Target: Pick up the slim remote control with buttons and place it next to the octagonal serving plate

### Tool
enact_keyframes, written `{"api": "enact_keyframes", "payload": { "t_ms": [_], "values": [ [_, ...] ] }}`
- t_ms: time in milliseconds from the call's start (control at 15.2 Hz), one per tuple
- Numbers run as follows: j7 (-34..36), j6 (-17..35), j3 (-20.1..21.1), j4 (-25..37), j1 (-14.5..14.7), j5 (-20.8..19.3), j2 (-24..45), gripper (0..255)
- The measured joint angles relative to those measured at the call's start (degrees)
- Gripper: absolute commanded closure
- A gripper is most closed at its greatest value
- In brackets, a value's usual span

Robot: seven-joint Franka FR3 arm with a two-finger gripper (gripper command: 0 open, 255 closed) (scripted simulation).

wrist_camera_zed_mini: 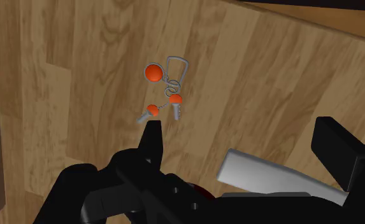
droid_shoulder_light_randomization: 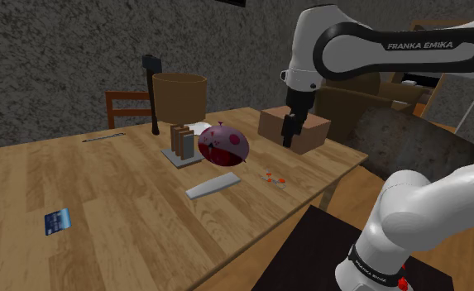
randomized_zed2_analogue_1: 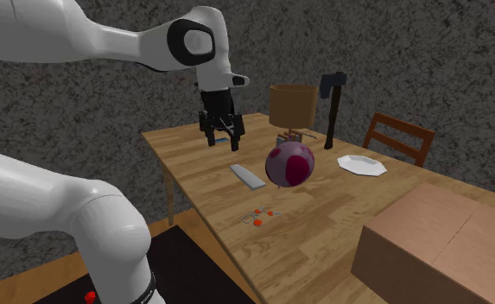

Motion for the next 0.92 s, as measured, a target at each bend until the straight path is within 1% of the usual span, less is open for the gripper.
{"api": "enact_keyframes", "payload": {
  "t_ms": [66,198,594,924],
  "values": [
    [0.0,0.0,0.0,0.0,0.0,0.0,0.0,0],
    [-3.0,2.1,-0.9,0.3,0.8,-0.5,2.3,0],
    [-17.6,12.6,-4.5,1.7,4.8,-1.8,13.8,0],
    [-30.2,20.2,-6.4,4.5,8.3,-1.5,24.0,0]
  ]
}}
